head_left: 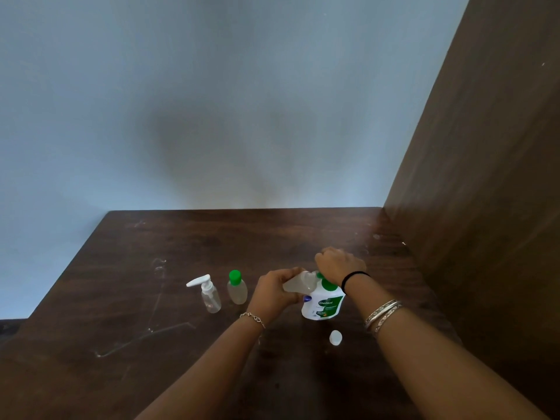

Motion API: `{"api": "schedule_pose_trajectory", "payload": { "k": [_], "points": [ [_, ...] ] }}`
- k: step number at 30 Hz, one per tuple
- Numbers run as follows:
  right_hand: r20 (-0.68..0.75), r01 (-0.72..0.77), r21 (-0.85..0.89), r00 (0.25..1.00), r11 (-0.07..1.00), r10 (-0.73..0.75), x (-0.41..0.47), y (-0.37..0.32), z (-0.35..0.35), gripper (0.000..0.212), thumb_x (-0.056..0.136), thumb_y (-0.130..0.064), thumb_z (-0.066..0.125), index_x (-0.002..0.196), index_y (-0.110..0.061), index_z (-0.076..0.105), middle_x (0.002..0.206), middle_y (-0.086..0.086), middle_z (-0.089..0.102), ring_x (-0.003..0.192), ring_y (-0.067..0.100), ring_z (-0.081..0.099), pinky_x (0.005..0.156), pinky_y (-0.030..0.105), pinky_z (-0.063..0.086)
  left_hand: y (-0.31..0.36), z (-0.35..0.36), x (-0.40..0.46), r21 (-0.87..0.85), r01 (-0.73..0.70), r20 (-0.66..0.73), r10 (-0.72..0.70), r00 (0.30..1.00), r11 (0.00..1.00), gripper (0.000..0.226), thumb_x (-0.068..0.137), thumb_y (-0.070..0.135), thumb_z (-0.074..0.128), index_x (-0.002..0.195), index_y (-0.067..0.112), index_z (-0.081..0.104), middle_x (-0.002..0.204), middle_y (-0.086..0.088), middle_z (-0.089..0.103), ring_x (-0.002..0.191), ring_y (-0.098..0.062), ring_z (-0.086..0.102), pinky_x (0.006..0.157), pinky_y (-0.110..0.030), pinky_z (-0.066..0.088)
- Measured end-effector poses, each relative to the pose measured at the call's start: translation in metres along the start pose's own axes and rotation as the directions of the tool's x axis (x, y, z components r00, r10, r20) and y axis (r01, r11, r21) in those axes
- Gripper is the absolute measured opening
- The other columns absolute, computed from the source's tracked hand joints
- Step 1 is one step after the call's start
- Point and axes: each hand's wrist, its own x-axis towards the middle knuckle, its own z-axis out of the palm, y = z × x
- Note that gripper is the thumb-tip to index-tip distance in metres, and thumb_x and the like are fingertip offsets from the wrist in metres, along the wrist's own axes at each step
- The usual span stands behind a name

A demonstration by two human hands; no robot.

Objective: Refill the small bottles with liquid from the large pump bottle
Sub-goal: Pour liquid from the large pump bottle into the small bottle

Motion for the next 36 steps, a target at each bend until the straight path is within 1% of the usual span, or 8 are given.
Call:
{"api": "schedule_pose_trajectory", "payload": {
  "k": [4,8,12,15,21,25,33,36],
  "points": [
    [0.020,0.025,-0.019,1.000,1.000,-0.025,0.0022,-0.0006,-0.0015,0.031,0.092,-0.027,0.030,0.105,-0.016,0.056,0.119,0.011,0.058,0.093,0.026,0.051,0.077,0.033,0.034,-0.0026,-0.0026,-0.0010,-0.019,0.019,-0.018,-0.020,1.000,1.000,0.059,0.061,0.020,0.082,0.117,0.021,0.062,0.115,0.004,0.066,0.108,-0.002,0.055,0.086,-0.007,0.036],
    [0.008,-0.003,0.000,1.000,1.000,0.003,0.0008,-0.0036,-0.0057,0.034,0.092,-0.027,0.031,0.112,-0.015,0.056,0.121,0.014,0.057,0.106,0.029,0.055,0.079,0.032,0.034,-0.0041,-0.0022,-0.0015,-0.031,0.017,-0.015,-0.017,1.000,0.999,0.056,0.060,0.020,0.083,0.114,0.022,0.064,0.111,0.005,0.068,0.104,-0.001,0.056,0.077,0.001,0.036],
    [0.006,-0.012,0.000,1.000,1.000,0.012,0.0010,-0.0029,-0.0040,0.035,0.093,-0.027,0.030,0.113,-0.015,0.056,0.122,0.013,0.057,0.104,0.029,0.055,0.080,0.033,0.034,-0.0032,0.0001,-0.0010,-0.033,0.012,-0.004,-0.012,1.000,0.999,0.057,0.063,0.018,0.081,0.116,0.020,0.062,0.115,0.004,0.066,0.103,0.003,0.052,0.082,-0.005,0.034],
    [0.013,-0.019,0.006,1.000,1.000,0.019,0.0031,-0.0028,-0.0008,0.035,0.093,-0.028,0.031,0.113,-0.014,0.057,0.121,0.013,0.058,0.096,0.027,0.053,0.079,0.033,0.035,-0.0016,0.0007,0.0010,-0.028,0.014,-0.004,-0.014,1.000,0.999,0.058,0.063,0.017,0.080,0.118,0.018,0.061,0.116,0.003,0.065,0.104,0.002,0.051,0.082,-0.003,0.032],
    [0.024,-0.001,-0.001,1.000,1.000,0.001,0.0034,-0.0012,-0.0019,0.035,0.092,-0.027,0.030,0.111,-0.014,0.056,0.120,0.013,0.057,0.104,0.029,0.055,0.080,0.034,0.036,-0.0017,-0.0008,-0.0009,-0.017,-0.001,-0.004,0.001,1.000,1.000,0.056,0.063,0.019,0.081,0.116,0.020,0.062,0.113,0.004,0.067,0.101,0.002,0.053,0.076,0.003,0.034],
    [0.013,0.011,-0.016,1.000,1.000,-0.011,0.0033,-0.0028,-0.0034,0.035,0.092,-0.028,0.030,0.112,-0.015,0.056,0.120,0.011,0.057,0.105,0.029,0.055,0.079,0.033,0.035,-0.0029,0.0000,-0.0027,-0.009,0.006,-0.007,-0.006,1.000,1.000,0.057,0.063,0.021,0.081,0.117,0.022,0.061,0.115,0.004,0.066,0.104,0.001,0.054,0.083,-0.006,0.035],
    [-0.001,-0.014,0.007,1.000,1.000,0.014,0.0011,-0.0027,-0.0012,0.036,0.094,-0.027,0.031,0.114,-0.013,0.057,0.122,0.015,0.057,0.105,0.030,0.055,0.079,0.033,0.034,0.0006,0.0001,-0.0007,-0.023,-0.001,-0.019,0.001,1.000,1.000,0.055,0.064,0.016,0.080,0.116,0.018,0.062,0.114,0.001,0.067,0.101,0.002,0.052,0.072,0.008,0.032],
    [0.011,-0.009,-0.004,1.000,1.000,0.009,0.0009,-0.0024,-0.0019,0.036,0.093,-0.028,0.031,0.114,-0.014,0.057,0.122,0.015,0.058,0.105,0.030,0.055,0.079,0.033,0.035,0.0009,-0.0002,-0.0019,-0.022,-0.007,-0.020,0.006,1.000,1.000,0.055,0.064,0.016,0.080,0.115,0.018,0.063,0.113,0.002,0.067,0.100,0.002,0.052,0.073,0.005,0.032]
  ]
}}
